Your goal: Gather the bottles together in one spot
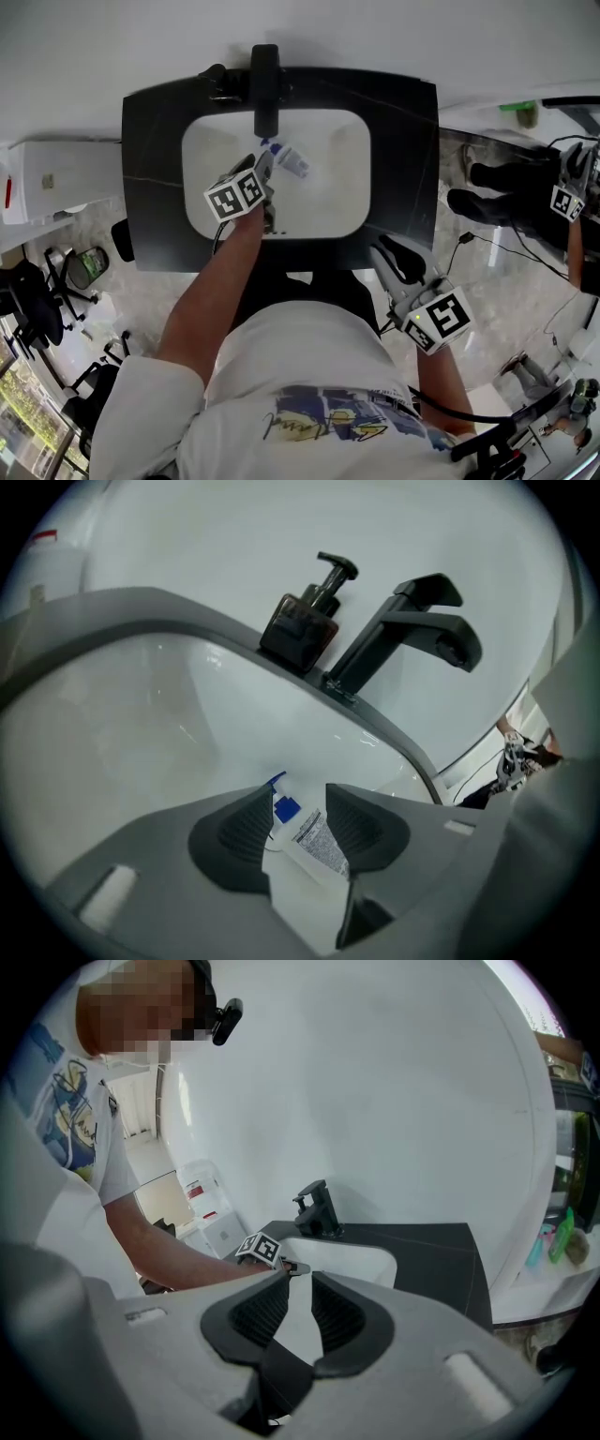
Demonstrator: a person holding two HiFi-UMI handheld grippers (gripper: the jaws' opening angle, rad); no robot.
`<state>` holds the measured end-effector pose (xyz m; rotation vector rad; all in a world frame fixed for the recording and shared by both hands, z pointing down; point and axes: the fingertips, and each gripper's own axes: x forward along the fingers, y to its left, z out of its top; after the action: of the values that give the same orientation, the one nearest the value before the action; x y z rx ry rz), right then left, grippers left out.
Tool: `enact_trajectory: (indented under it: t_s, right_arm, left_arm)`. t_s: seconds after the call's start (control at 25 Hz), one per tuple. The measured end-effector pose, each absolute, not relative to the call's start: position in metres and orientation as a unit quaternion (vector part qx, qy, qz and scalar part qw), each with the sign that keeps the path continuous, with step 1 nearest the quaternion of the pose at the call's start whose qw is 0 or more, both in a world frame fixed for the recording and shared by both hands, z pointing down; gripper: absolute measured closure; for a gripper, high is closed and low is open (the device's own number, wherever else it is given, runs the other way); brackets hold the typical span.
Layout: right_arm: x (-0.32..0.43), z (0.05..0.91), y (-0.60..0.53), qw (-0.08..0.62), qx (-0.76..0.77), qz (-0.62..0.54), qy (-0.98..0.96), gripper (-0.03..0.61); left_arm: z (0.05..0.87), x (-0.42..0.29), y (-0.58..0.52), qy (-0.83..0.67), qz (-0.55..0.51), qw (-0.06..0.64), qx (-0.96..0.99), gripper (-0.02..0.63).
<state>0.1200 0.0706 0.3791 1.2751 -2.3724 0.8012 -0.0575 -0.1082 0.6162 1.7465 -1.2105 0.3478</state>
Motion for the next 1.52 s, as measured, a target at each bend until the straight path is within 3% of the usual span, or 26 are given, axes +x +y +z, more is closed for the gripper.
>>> enact_trajectory:
  t_s: [0.16, 0.4, 1.0, 1.24, 1.52]
  right_arm:
    - [0.134, 0.381, 0.069, 0.164, 0.446, 0.284, -0.833, 0.502]
    - [0.152, 0.385, 0.064, 0.166, 0.44, 0.288, -0.834, 0.502]
    - [0.185, 0.395, 0.055, 0.179, 0.436, 0.302, -0.829, 0.502]
    - [0.192, 0.396, 0.057, 0.184, 0.436, 0.303, -0.827, 0.502]
    - [0.19, 0.395, 0.063, 0.184, 0.434, 0.299, -0.829, 0.502]
  left_arm:
    - [0.636, -0.052, -0.117, -0.507, 0.115, 0.533, 0.667, 0.434]
    - [0.658, -0.047, -0.127, -0.523, 0.107, 0.565, 0.629, 0.433]
    - [0.704, -0.041, -0.13, -0.555, 0.115, 0.609, 0.555, 0.433]
    - [0.712, -0.037, -0.131, -0.546, 0.121, 0.623, 0.548, 0.48]
    - [0.709, -0.037, -0.128, -0.522, 0.11, 0.637, 0.556, 0.491]
